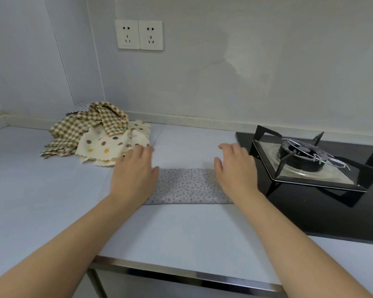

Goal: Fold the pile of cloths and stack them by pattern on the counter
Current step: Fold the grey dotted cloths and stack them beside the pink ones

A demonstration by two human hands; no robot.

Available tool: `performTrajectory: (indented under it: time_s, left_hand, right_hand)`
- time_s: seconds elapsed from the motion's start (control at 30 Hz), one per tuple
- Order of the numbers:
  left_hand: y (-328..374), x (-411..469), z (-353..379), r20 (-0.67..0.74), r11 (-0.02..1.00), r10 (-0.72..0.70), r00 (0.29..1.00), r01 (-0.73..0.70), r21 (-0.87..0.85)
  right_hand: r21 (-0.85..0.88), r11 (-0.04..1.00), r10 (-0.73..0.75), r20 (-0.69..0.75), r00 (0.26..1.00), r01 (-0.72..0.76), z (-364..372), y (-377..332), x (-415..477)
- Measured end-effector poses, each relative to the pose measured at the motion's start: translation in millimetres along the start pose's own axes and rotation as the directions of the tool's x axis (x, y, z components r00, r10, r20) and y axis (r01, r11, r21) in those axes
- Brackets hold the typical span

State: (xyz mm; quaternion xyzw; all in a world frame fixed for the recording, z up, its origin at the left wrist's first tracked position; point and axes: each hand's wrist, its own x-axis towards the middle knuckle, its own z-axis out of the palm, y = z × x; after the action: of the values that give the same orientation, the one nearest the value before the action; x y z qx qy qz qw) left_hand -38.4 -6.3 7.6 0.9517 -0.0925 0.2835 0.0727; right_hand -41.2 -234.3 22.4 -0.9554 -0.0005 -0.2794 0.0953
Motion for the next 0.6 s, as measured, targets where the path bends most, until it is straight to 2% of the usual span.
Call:
performTrajectory:
  time_s: [0.03,0.07,0.1,0.13,0.17,0.23,0.33,0.4,0.43,0.5,0.57,0.6]
  left_hand:
    - [5,-1,-1,0.055,0.995,0.073,0.996,-0.069,-0.071]
    - [10,-3,-1,0.149,0.983,0.127,0.981,-0.105,-0.148]
    - [14,-5,2,0.272,0.973,0.163,0.948,-0.109,-0.203]
    - [16,-7,5,0.400,0.972,0.177,0.900,-0.096,-0.214]
    - [15,-9,8,0.514,0.979,0.166,0.841,-0.078,-0.190]
    - [15,-9,10,0.617,0.990,0.130,0.777,-0.063,-0.129]
    - [19,-10,8,0.643,0.997,0.072,0.762,-0.035,-0.069]
    - [22,-11,6,0.647,1.000,0.028,0.762,-0.029,-0.008]
    - [22,-12,4,0.640,0.999,0.000,0.769,-0.031,0.036]
    - [21,-13,-1,0.573,0.988,-0.055,0.817,-0.040,0.152]
    - [21,-13,-8,0.448,0.962,-0.083,0.890,-0.046,0.269]
    - [21,-12,-12,0.384,0.951,-0.085,0.919,-0.040,0.307]
  right_hand:
    - [0.062,0.996,-0.069,0.055,0.996,0.066,2,-7,-3]
    - [0.149,0.985,-0.110,0.171,0.979,0.085,5,-15,-8]
    - [0.211,0.975,-0.133,0.337,0.932,0.063,10,-22,-13]
    - [0.201,0.979,-0.139,0.511,0.848,0.039,15,-26,-19]
    - [0.146,0.988,-0.138,0.620,0.773,0.059,19,-27,-21]
    - [0.065,0.990,-0.136,0.684,0.717,0.126,23,-24,-19]
    - [0.022,0.992,-0.103,0.680,0.726,0.120,22,-16,-12]
    - [-0.031,0.995,-0.052,0.649,0.759,0.095,21,-10,-7]
    - [-0.071,0.993,-0.029,0.603,0.797,0.090,19,-6,-6]
    - [-0.110,0.990,-0.040,0.401,0.915,0.091,13,-3,-6]
    - [0.012,0.993,-0.113,0.200,0.973,0.113,7,-6,-9]
    - [0.095,0.989,-0.126,0.187,0.974,0.110,5,-10,-11]
